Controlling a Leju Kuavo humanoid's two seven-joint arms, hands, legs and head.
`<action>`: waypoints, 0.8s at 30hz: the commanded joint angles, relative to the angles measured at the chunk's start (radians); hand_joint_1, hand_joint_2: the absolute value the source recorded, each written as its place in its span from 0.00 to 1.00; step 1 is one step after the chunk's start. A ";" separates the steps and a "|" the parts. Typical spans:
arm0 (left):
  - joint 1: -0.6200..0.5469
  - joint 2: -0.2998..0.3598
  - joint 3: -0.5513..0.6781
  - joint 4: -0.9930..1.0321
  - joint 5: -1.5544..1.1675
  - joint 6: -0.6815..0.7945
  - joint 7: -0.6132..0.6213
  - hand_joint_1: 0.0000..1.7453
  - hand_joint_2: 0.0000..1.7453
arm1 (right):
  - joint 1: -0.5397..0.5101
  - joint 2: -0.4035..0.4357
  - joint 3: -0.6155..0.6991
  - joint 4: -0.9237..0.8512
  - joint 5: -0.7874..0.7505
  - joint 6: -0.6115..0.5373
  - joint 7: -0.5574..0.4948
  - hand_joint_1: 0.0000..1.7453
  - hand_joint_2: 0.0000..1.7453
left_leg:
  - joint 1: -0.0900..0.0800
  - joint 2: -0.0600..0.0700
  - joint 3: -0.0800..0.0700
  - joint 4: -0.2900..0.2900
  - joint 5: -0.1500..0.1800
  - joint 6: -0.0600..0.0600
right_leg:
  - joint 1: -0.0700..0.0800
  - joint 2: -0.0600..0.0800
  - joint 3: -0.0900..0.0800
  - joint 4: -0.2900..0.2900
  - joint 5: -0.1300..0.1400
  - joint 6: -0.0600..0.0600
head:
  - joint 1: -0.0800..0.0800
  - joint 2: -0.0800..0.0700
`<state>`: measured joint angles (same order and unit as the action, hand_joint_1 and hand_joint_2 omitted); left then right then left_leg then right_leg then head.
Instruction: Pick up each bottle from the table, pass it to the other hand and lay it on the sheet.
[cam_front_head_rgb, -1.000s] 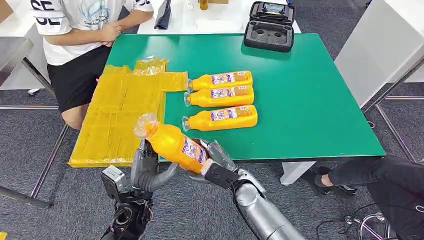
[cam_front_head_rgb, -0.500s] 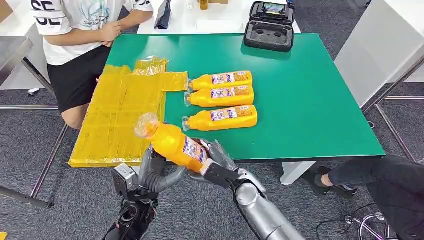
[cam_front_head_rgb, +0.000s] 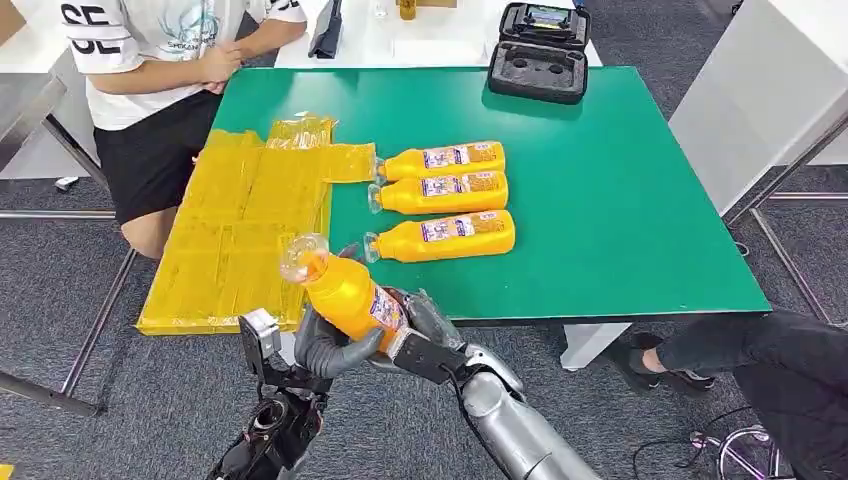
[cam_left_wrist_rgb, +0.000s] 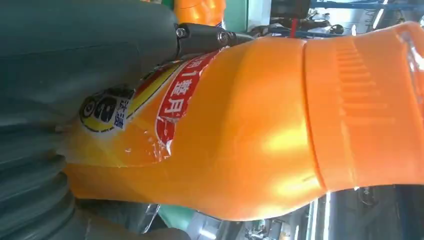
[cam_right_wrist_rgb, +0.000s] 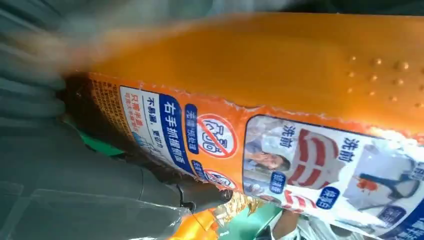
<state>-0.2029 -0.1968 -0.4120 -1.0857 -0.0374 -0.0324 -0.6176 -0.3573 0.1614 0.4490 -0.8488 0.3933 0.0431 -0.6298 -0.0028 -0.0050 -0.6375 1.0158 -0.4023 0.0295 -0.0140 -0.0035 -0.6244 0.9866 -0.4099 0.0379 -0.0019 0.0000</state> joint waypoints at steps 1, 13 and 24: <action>-0.059 -0.001 -0.056 0.080 -0.002 -0.013 0.008 0.00 1.00 | -0.044 0.008 0.057 0.094 0.010 0.004 0.005 1.00 1.00 | 0.001 0.000 0.005 0.000 -0.002 -0.002 | 0.001 0.000 0.005 -0.001 -0.002 -0.001 | 0.000 0.000; -0.065 0.002 -0.045 0.100 0.048 -0.033 0.036 0.00 1.00 | -0.100 0.035 0.135 0.218 0.002 0.041 -0.004 1.00 1.00 | 0.001 0.001 0.005 -0.001 -0.002 -0.002 | 0.001 0.001 0.005 -0.001 -0.002 -0.001 | 0.000 0.000; -0.073 0.000 -0.041 0.120 0.046 0.017 0.008 0.97 1.00 | -0.110 0.036 0.164 0.246 -0.008 0.036 0.002 0.97 1.00 | 0.001 -0.001 0.005 0.000 -0.002 -0.002 | 0.001 -0.001 0.005 -0.001 -0.002 -0.001 | 0.000 0.000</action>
<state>-0.2076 -0.1946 -0.4017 -1.0365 0.0164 -0.0214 -0.5981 -0.4404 0.1720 0.5207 -0.7058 0.3765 0.0591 -0.6325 -0.0029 -0.0049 -0.6375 1.0158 -0.4022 0.0294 -0.0140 -0.0035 -0.6244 0.9866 -0.4098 0.0379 -0.0015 0.0000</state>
